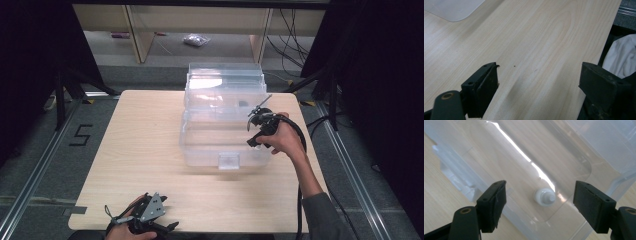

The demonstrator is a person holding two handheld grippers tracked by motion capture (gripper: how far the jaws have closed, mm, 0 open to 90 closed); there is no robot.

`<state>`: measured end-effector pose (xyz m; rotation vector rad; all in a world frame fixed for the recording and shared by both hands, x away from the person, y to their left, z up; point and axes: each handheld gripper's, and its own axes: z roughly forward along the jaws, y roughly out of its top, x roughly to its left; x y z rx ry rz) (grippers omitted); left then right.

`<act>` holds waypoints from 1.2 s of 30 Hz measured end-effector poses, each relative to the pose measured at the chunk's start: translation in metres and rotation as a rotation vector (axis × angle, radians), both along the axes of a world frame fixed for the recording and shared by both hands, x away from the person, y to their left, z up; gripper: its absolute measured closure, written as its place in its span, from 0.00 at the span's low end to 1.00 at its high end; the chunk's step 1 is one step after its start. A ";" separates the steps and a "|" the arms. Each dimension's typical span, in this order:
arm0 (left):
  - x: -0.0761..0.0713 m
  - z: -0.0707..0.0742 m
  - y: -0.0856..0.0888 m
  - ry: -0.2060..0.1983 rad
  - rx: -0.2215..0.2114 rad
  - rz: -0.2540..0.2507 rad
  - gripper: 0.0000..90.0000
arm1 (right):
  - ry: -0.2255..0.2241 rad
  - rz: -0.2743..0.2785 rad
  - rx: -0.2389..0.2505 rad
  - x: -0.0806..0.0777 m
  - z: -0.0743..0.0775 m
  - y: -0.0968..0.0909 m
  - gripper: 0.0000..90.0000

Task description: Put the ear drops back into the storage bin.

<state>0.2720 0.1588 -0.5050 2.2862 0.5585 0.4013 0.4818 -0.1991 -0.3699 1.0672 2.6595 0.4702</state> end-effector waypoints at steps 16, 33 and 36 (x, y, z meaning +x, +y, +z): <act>0.000 0.000 0.000 0.003 -0.002 0.002 0.17 | -0.047 0.018 0.095 -0.025 0.004 0.000 0.28; 0.000 0.001 0.001 -0.006 -0.012 -0.001 0.17 | -0.094 0.052 0.197 -0.048 0.001 -0.004 0.28; -0.001 0.002 0.001 -0.007 -0.012 -0.001 0.17 | -0.088 0.048 0.199 -0.049 0.001 -0.004 0.27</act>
